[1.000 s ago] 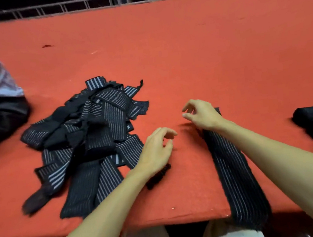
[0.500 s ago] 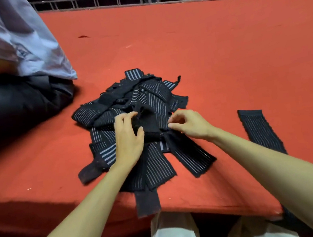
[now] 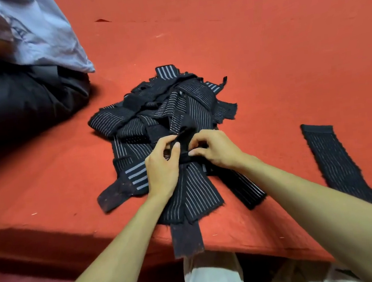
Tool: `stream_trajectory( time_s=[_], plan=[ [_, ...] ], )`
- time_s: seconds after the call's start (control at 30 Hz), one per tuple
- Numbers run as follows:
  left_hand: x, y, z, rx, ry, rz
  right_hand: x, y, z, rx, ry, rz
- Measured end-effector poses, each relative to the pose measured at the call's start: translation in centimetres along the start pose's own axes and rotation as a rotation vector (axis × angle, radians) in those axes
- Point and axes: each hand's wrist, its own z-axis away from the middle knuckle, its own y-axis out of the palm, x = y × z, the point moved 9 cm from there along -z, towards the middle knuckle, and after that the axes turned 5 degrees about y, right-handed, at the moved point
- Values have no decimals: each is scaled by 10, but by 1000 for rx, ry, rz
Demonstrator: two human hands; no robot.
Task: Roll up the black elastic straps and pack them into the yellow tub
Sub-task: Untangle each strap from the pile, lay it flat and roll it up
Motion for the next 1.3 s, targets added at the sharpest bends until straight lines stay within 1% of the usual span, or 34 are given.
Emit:
stream_trajectory(
  time_s=[0.07, 0.1, 0.17, 0.2, 0.23, 0.27, 0.33, 0.37, 0.4, 0.5, 0.57, 0.6, 0.67, 0.73, 0.8, 0.83, 0.9, 0.97, 1.0, 1.07, 1.13, 1.2, 1.27, 1.3],
  plan=[
    [-3, 2, 0, 16, 44, -31, -5, -4, -1, -39, 45, -29],
    [-4, 3, 0, 25, 66, -46, -11, -9, -1, -99, 96, -93],
    [-7, 6, 0, 46, 111, -70, -22, -23, 0, -220, 264, -384],
    [-7, 8, 0, 60, 134, -80, -27, -25, 1, -229, 366, -546],
    [-8, 10, 1, 76, 156, -95, -30, -23, -1, -190, 450, -664],
    [-8, 13, 1, 96, 172, -118, -31, -21, -3, -129, 502, -692],
    [-6, 19, 3, 133, 190, -175, -26, -17, -4, -17, 528, -598],
    [-7, 20, 4, 137, 204, -198, -25, -16, -4, -1, 528, -552],
    [-8, 21, 4, 134, 214, -213, -26, -16, -3, -6, 535, -554],
    [-13, 18, 8, 110, 232, -217, -32, -18, 2, -62, 582, -682],
    [-18, 21, 12, 131, 272, -238, -33, -23, 2, -72, 592, -616],
    [-21, 23, 14, 153, 297, -258, -32, -24, 0, -53, 590, -543],
    [-23, 25, 17, 175, 316, -275, -26, -21, -1, -2, 577, -499],
    [-22, 23, 16, 173, 272, -192, -21, -21, -4, -31, 559, -521],
    [-22, 12, 15, 116, 213, -40, -20, -30, -3, -107, 544, -539],
    [-22, 7, 14, 77, 169, 34, -17, -35, -2, -112, 524, -554],
    [-20, 1, 10, 33, 48, 112, -10, -41, 2, -60, 473, -592],
    [-20, 9, 4, 91, -38, 108, -10, -45, 7, -14, 442, -609],
    [-22, 16, 1, 141, -45, 72, -12, -47, 11, -16, 434, -615],
    [-26, 32, -3, 233, -30, 4, -21, -53, 19, -76, 408, -598],
    [-31, 46, -2, 289, -1, -26, -34, -58, 26, -156, 411, -533],
    [-39, 45, -2, 249, 94, -96, -42, -57, 31, -177, 407, -490],
    [-50, 38, -9, 155, 256, -197, -47, -58, 29, -200, 386, -438],
    [-53, 39, -16, 152, 313, -240, -47, -59, 27, -214, 376, -385]
  ],
)
